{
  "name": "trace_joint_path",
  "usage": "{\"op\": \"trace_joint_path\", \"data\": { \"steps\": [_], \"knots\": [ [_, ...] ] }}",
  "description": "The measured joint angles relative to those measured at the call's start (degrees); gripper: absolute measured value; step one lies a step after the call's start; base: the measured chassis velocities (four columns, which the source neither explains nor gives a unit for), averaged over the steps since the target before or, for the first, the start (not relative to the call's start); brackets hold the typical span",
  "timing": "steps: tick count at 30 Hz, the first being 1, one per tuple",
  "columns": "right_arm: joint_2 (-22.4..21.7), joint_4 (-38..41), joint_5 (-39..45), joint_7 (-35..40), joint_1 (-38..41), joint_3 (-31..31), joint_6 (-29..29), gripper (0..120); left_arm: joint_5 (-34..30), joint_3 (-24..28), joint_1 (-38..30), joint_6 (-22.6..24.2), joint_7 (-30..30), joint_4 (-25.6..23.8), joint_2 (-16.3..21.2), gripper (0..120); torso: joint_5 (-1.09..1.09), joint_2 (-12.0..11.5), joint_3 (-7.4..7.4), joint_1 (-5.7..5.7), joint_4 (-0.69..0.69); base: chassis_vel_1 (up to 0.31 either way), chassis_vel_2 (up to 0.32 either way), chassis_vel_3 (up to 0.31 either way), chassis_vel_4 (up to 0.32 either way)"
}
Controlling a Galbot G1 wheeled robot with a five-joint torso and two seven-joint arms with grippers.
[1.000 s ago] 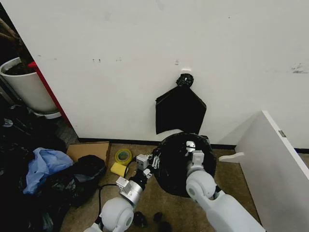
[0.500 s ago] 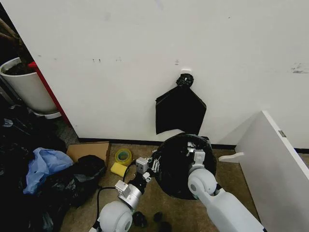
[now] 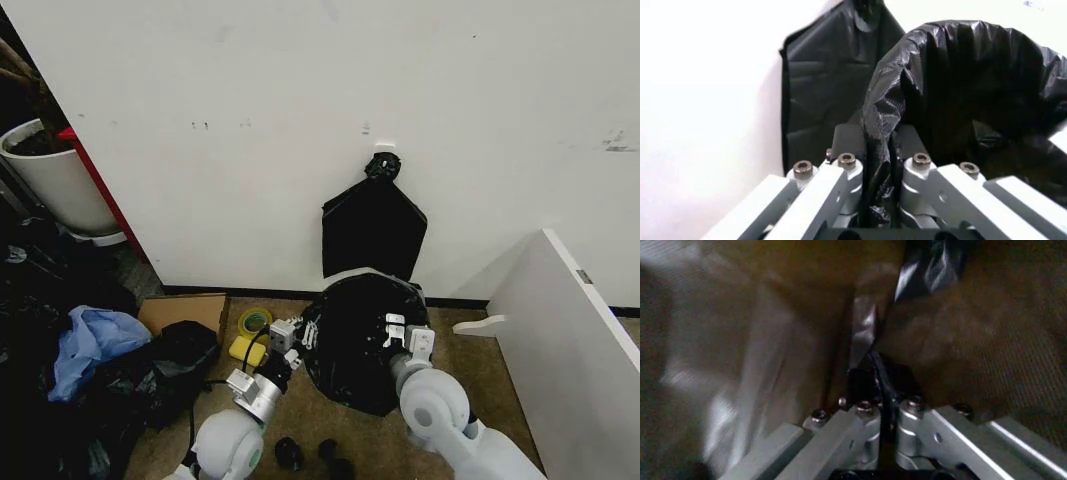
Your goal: Place the garbage bag over the trash bin.
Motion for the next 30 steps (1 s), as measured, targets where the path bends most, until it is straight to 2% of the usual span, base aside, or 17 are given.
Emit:
{"op": "trace_joint_path", "data": {
  "steps": [3,7,12,21,30],
  "knots": [
    [-0.77,3.34,5.59,1.5,-1.24,0.74,-2.6,0,0.04,-0.47,-0.87,-1.94,1.24,1.35,-0.09,4,-0.01,0.0,0.0,0.0,-0.01,0.0,0.0,0.0,0.0],
    [-1.18,4.73,7.32,1.93,-2.24,0.09,-5.39,0,-0.91,-0.53,-1.38,-3.37,2.57,2.28,-0.45,4,-0.01,0.0,0.0,0.0,-0.01,0.0,0.0,0.0,0.0],
    [-0.66,2.42,5.39,1.5,-1.76,-1.38,-6.24,0,-1.92,-0.2,-1.5,-4.69,4.03,2.51,-0.72,4,-0.01,0.0,0.0,0.0,-0.01,0.0,0.0,0.0,0.0],
    [1.72,-5.88,-0.17,0.64,4.03,-3.39,-5.86,0,-3.23,0.64,-1.1,-6.3,6.91,2.56,-0.92,4,-0.01,0.0,0.0,0.0,0.0,0.0,0.0,0.0,0.0],
    [2.96,-13.35,-8.8,-2.89,5.94,-4.03,-2.63,0,-5.03,0.67,-1.02,-5.8,7.37,1.73,-0.32,4,0.0,0.0,0.01,0.0,0.0,0.0,0.0,0.0,0.0]
  ]
}}
